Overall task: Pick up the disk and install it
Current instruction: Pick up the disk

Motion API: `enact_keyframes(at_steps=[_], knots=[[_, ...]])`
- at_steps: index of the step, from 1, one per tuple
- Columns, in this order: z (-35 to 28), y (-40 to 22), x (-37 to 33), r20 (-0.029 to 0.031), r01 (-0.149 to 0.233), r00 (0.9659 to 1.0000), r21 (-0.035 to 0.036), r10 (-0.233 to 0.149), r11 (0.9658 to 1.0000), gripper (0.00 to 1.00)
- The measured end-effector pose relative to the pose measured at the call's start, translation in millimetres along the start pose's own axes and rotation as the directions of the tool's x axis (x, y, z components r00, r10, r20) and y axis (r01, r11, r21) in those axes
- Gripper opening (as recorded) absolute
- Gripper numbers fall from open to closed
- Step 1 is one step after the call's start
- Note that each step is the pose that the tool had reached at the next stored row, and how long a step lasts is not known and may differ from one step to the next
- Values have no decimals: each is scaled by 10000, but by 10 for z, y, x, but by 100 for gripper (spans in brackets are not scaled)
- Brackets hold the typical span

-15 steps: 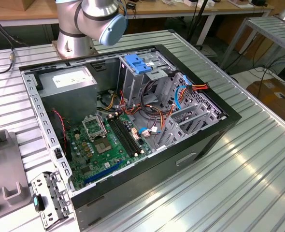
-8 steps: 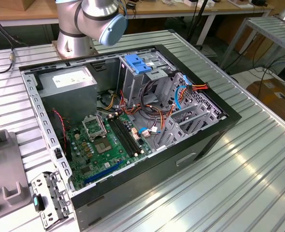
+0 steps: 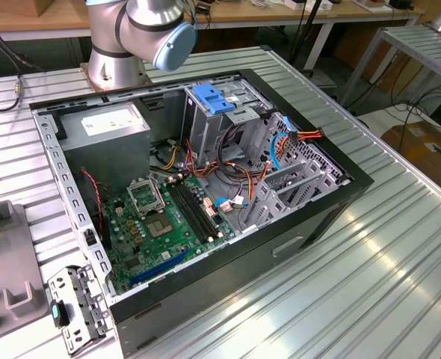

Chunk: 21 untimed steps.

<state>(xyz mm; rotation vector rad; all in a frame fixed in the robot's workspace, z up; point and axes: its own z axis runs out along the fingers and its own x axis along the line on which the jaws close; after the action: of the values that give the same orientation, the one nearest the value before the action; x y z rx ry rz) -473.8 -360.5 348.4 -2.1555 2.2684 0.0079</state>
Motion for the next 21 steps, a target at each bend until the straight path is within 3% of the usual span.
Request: enact_keyframes(at_steps=[21], knots=[[-97,-1,-1,0,0,10000,-1,0,10000,37]])
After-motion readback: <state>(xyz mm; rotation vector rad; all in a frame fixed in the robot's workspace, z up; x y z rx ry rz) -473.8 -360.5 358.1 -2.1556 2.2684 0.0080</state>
